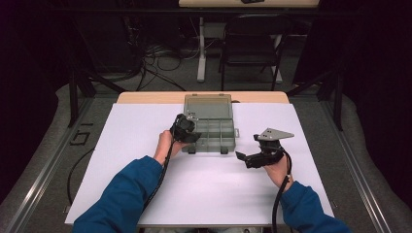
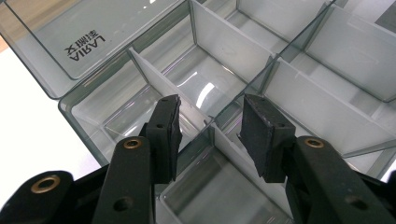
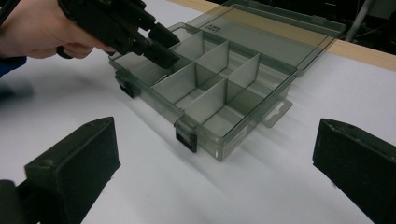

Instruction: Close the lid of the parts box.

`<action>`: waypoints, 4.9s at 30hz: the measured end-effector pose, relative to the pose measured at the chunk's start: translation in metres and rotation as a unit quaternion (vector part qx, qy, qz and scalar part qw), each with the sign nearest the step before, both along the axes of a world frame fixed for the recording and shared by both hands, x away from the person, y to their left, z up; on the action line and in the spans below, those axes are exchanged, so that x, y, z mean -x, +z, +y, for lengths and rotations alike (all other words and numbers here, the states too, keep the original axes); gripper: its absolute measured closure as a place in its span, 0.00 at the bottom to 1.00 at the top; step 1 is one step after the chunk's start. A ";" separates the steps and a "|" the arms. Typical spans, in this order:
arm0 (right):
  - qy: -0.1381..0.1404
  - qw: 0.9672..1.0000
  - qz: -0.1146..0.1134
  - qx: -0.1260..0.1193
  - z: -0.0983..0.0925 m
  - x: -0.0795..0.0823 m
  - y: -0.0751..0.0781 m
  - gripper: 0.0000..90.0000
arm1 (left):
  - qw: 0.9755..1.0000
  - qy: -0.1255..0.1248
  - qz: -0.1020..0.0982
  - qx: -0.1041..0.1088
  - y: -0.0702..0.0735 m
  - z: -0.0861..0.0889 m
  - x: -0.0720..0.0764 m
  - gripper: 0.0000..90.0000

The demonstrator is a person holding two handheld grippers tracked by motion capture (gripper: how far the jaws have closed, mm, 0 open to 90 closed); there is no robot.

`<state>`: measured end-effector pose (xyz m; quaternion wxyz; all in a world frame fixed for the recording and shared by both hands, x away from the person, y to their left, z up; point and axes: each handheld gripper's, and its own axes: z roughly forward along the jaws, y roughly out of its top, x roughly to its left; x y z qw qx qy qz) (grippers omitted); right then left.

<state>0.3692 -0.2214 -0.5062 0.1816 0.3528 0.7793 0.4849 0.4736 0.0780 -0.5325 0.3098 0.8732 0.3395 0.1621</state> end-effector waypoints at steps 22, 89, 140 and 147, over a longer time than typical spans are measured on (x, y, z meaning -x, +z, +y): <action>0.012 1.000 -0.006 0.014 0.015 -0.052 0.025 0.00 | 1.000 0.000 0.001 0.000 0.000 0.000 0.000 0.63; -0.063 0.989 0.058 0.124 0.025 -0.175 -0.014 1.00 | 1.000 -0.003 0.001 -0.001 0.000 0.000 -0.001 0.64; -0.070 0.989 0.077 0.107 0.030 -0.190 -0.048 1.00 | 1.000 -0.009 -0.001 -0.003 -0.001 0.000 -0.002 0.64; -0.070 0.990 0.066 0.103 0.029 -0.189 -0.044 1.00 | 1.000 -0.009 -0.001 -0.003 -0.001 0.000 -0.002 0.64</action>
